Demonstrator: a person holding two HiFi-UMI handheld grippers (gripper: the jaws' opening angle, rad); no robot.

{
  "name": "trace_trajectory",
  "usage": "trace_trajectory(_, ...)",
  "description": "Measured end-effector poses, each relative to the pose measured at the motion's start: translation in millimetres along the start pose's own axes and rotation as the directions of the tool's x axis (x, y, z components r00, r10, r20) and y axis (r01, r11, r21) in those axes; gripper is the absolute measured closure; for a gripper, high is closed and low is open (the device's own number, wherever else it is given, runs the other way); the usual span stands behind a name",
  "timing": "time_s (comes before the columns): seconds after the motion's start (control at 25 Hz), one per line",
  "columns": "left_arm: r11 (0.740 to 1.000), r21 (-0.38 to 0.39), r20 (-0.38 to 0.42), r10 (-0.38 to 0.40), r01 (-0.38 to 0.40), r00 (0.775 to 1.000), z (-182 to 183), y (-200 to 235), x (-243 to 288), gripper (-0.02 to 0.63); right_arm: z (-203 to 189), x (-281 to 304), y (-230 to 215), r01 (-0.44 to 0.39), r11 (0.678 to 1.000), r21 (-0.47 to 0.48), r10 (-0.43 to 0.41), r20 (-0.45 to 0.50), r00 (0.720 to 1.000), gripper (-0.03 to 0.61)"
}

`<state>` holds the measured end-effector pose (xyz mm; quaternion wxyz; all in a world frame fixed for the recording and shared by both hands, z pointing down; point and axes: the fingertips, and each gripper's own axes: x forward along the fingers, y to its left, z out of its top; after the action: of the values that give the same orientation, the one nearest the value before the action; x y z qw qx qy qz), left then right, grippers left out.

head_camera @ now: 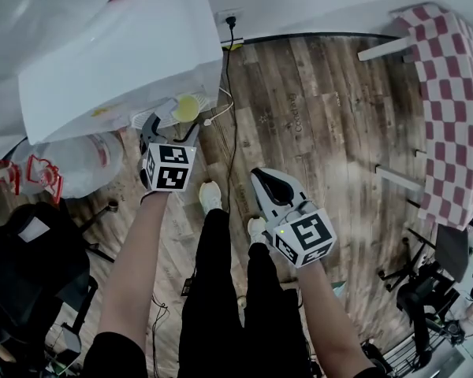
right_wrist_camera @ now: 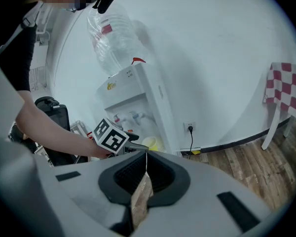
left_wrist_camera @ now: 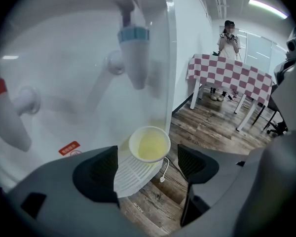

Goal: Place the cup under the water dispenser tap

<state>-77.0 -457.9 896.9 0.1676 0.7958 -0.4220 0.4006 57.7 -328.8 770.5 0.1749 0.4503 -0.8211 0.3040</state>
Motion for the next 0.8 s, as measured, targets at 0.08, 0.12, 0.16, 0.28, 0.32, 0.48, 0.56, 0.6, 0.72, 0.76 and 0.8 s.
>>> trace_trajectory(0.08,1.0,-0.002,0.002,0.008,-0.008,1.0,-0.1,-1.6,-14.1,0.239,4.5,-11.1,-1.5,0.004,1.0,0.005,-0.004,0.01,1.0,0.557)
trace_trajectory(0.12,1.0,-0.006,0.002,0.013,-0.013,1.0,-0.3,-2.6,-22.0,0.239,6.7,-17.6,-3.1,0.008,1.0,0.009,-0.008,0.014,1.0,0.557)
trace_trajectory(0.16,1.0,-0.011,0.003,0.018,-0.018,1.0,-0.3,-3.9,-30.1,0.24,9.0,-24.6,-4.8,0.012,1.0,0.012,-0.012,0.019,1.0,0.557)
trace_trajectory(0.28,0.999,-0.022,0.004,0.032,-0.032,0.999,-0.1,-9.5,-56.4,0.241,15.0,-46.9,-7.0,0.016,1.0,0.022,-0.017,0.033,0.999,0.557)
trace_trajectory(0.32,0.999,-0.026,0.005,0.036,-0.036,0.999,0.4,-11.8,-66.0,0.241,16.7,-54.7,-6.6,0.017,1.0,0.022,-0.018,0.035,0.999,0.557)
trace_trajectory(0.48,0.997,-0.066,0.007,0.032,-0.031,0.999,5.2,-30.6,-115.2,0.242,25.2,-95.2,3.2,0.016,0.999,0.028,-0.017,0.038,0.999,0.557)
trace_trajectory(0.56,0.996,-0.084,0.025,0.031,-0.029,0.999,16.5,-40.6,-141.2,0.246,36.1,-114.4,9.2,0.005,0.999,0.032,-0.008,0.067,0.998,0.557)
trace_trajectory(0.6,0.996,-0.087,0.042,0.036,-0.033,0.998,25.2,-44.8,-153.6,0.272,42.8,-122.3,12.2,-0.003,1.0,0.03,0.001,0.088,0.996,0.557)
trace_trajectory(0.72,0.995,-0.085,0.095,0.051,-0.043,0.994,48.3,-62.9,-192.2,0.394,57.5,-147.7,27.3,-0.034,0.999,0.015,0.032,0.126,0.991,0.557)
trace_trajectory(0.76,0.995,-0.087,0.107,0.051,-0.042,0.993,53.7,-71.0,-206.5,0.422,60.2,-157.5,34.0,-0.044,0.999,0.013,0.042,0.132,0.99,0.557)
trace_trajectory(0.8,0.995,-0.091,0.117,0.052,-0.042,0.992,58.6,-79.6,-221.4,0.443,62.4,-167.7,40.8,-0.054,0.998,0.014,0.052,0.138,0.989,0.557)
